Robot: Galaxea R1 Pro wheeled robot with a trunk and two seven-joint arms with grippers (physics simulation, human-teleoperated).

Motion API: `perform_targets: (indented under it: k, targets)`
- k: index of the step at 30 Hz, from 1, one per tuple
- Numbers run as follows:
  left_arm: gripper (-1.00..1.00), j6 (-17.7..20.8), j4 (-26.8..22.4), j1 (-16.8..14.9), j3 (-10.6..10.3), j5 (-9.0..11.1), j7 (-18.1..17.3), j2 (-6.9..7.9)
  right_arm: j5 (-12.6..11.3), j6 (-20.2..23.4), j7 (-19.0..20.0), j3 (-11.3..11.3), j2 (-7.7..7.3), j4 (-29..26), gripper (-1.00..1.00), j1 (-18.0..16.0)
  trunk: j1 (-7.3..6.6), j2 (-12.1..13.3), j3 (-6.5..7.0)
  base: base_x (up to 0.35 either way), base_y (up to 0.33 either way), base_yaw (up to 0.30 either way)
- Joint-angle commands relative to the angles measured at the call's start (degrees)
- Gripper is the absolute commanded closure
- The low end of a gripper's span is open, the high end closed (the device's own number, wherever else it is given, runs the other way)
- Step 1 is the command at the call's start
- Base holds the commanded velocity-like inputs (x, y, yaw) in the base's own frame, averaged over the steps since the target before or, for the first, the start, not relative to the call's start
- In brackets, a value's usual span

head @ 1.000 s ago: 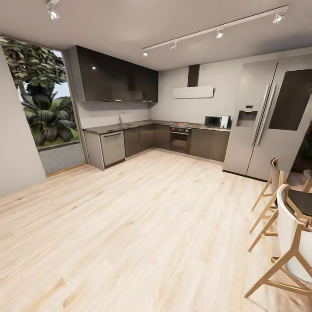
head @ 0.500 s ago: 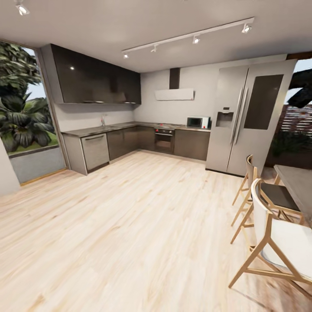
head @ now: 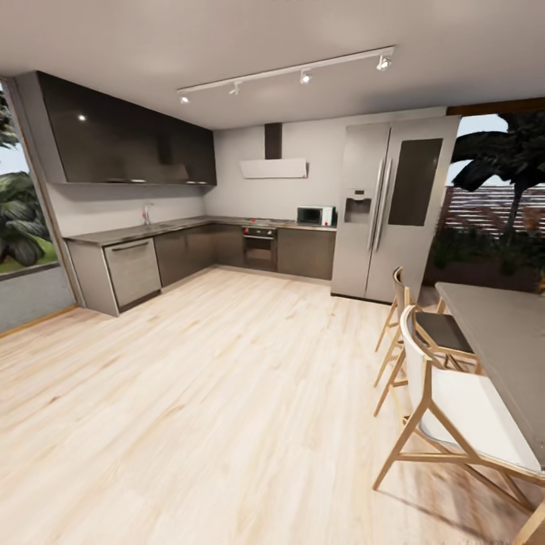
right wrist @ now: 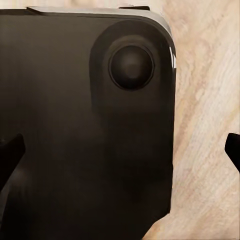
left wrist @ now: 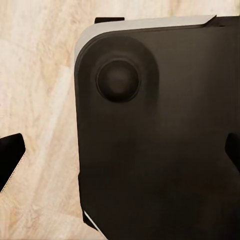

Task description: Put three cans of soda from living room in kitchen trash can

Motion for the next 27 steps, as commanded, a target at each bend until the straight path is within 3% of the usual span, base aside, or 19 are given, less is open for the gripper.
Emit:
perform_targets:
  k: [1,27]
  targets:
    - [-1.00,0.0,0.0,0.0,0.0,0.0,0.0,0.00,0.0,0.0,0.0,-0.2,0.00,0.0,-1.00,0.0,0.00,0.0,0.04,0.000,0.000,-0.257]
    - [-1.00,0.0,0.0,0.0,0.0,0.0,0.0,0.00,0.1,-0.3,0.0,-0.7,0.00,0.0,-1.00,0.0,0.00,0.0,0.92,0.000,0.000,-0.264]
